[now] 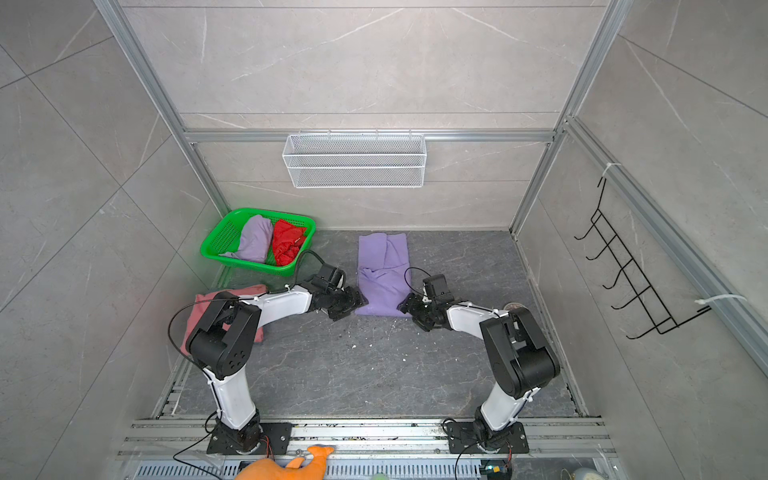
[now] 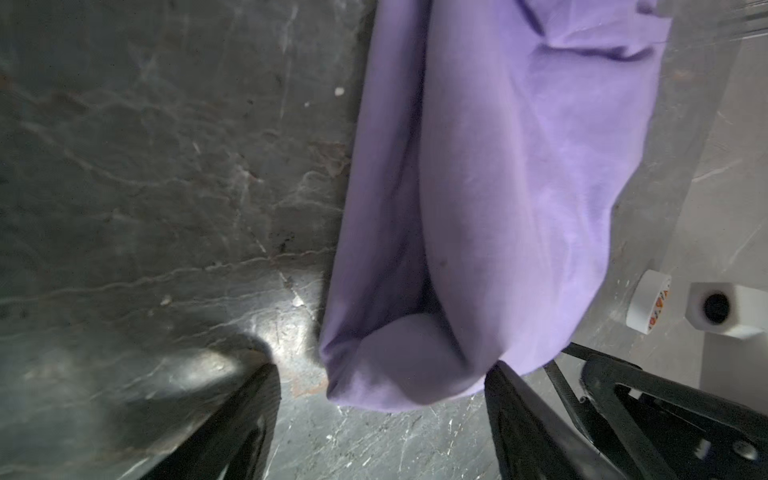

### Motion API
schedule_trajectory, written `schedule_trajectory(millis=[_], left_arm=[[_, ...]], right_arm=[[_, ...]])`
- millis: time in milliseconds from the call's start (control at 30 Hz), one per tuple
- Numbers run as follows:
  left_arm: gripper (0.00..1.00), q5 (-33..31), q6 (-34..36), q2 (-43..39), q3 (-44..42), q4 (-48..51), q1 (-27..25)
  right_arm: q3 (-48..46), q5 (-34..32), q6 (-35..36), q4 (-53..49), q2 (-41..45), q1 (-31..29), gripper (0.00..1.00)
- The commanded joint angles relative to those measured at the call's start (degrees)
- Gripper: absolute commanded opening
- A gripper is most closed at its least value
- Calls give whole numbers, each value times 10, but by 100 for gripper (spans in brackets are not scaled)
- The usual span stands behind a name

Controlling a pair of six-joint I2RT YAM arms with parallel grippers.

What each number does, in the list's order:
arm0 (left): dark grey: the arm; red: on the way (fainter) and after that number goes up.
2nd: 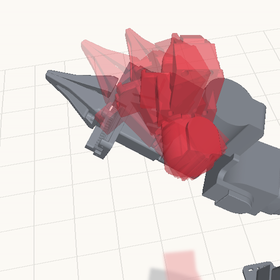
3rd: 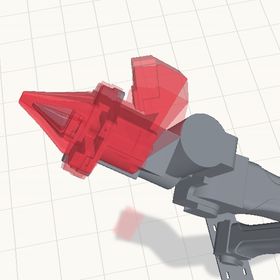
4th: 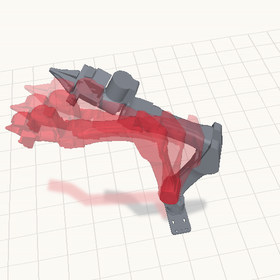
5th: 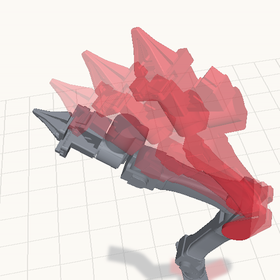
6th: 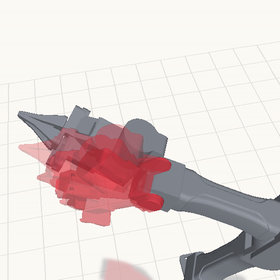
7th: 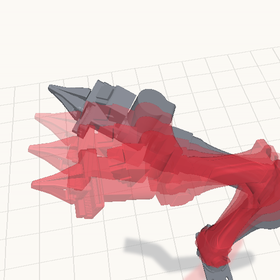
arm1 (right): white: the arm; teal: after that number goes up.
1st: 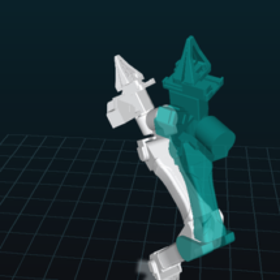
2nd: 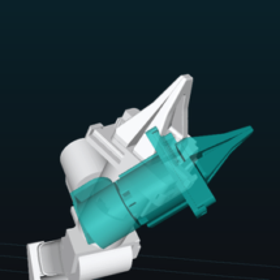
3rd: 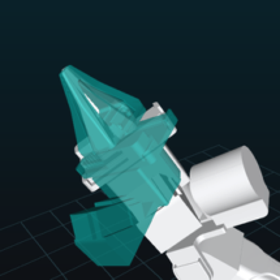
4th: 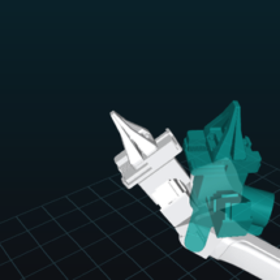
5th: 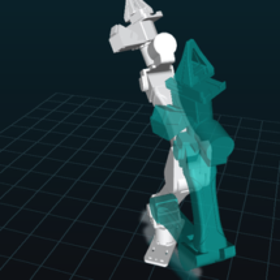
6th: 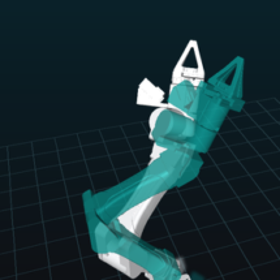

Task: Fold and stack the t-shirts

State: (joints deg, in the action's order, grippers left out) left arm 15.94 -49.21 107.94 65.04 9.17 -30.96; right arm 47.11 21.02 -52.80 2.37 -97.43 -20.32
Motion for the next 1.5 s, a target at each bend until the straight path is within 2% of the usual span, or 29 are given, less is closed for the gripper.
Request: schedule_trajectory(millis=[0, 133, 233, 433, 567, 633, 700, 800, 900, 1033, 1200, 1300, 1467], left_arm=[[75, -24, -26, 9, -12, -1, -6], [61, -44, -32, 9, -35, 12, -12], [45, -51, -44, 7, -58, 3, -16], [30, -37, -64, 14, -79, -45, -19], [20, -31, -72, 22, -74, -64, -19], [11, -31, -75, 22, -74, -69, -19], [0, -36, -75, 17, -76, -68, -19], [0, -37, -69, -2, -87, -68, -20], [0, -32, -59, -35, -111, -68, -25], [0, -18, -61, -109, -168, -60, -48], [0, -28, -91, -217, -228, -16, -129], [0, -51, -131, -277, -254, 0, -177], [0, -80, -184, -366, -284, 13, -229]], right_arm=[[-9, -3, -24, 7, -20, -8, 76], [-14, -16, -33, 2, -20, -12, 76], [-15, -22, -37, 5, -26, -16, 75], [-14, -41, -37, 17, -53, -18, 73], [-11, -48, -39, 31, -73, -18, 67], [-10, -60, -38, 39, -81, -18, 54], [-7, -75, -32, 39, -85, -18, 34], [2, -88, -11, 25, -77, -18, 16], [3, -75, 17, -2, -47, -20, 9], [-12, -41, 70, -77, 29, -26, 9], [-35, -29, 127, -217, 158, -74, 11], [-45, -40, 124, -286, 226, -114, 12], [-71, -49, 77, -350, 315, -167, 12]])
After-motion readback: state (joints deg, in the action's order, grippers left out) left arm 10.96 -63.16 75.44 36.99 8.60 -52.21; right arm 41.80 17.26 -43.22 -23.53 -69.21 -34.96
